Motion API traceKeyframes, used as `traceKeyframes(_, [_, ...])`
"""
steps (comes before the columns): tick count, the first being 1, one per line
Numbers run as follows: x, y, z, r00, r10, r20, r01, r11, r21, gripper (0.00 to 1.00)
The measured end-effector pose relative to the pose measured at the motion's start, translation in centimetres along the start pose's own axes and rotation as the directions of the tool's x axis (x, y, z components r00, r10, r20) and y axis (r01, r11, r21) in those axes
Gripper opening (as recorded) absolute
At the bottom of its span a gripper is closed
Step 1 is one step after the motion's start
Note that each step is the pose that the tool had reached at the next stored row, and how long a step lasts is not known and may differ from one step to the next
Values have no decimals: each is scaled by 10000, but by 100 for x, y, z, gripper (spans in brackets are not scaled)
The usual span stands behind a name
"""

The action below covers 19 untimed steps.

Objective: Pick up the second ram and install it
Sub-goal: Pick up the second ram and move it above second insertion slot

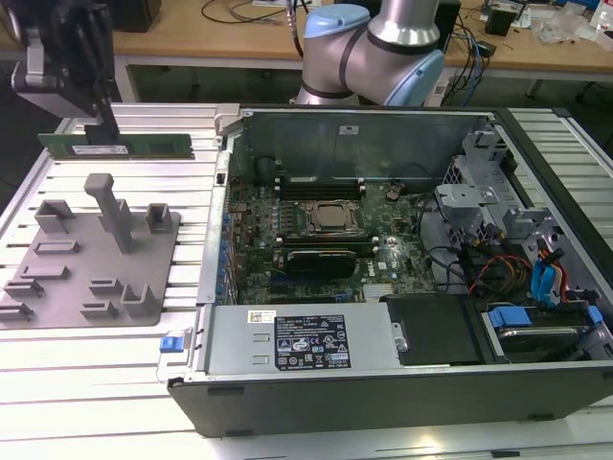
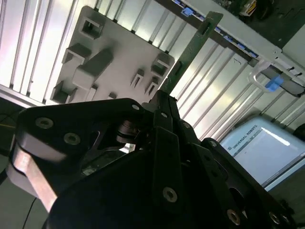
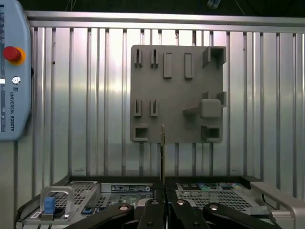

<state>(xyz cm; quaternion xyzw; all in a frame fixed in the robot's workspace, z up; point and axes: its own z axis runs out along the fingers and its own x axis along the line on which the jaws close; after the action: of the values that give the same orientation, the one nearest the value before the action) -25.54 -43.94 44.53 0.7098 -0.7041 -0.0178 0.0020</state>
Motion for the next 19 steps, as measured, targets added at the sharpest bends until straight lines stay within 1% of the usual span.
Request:
traceKeyframes(5, [2,-287,0,10000,0,0,0,10000,-11,10])
traceKeyframes(6, [3,-332,4,10000,-2,-1,2,10000,-17,10])
traceKeyframes(7, [4,-355,10,10000,0,0,0,10000,-20,10])
traceKeyframes(8, [4,-398,28,10000,1,-1,-1,10000,-36,10])
traceKeyframes(9, [5,-440,51,10000,2,0,-2,10000,-58,10])
traceKeyframes(11, [6,-587,109,10000,4,0,-4,9999,-154,10])
traceKeyframes(13, [4,-684,136,10000,4,1,-4,9998,-207,10])
traceKeyframes(14, [2,-796,160,10000,6,2,-6,9997,-255,10])
traceKeyframes(16, [0,-930,179,10000,7,0,-7,9995,-312,10])
traceKeyframes(18, [1,-1010,188,10000,8,0,-8,9994,-343,10])
traceKeyframes(19, [1,-1077,196,10000,8,1,-8,9993,-368,10])
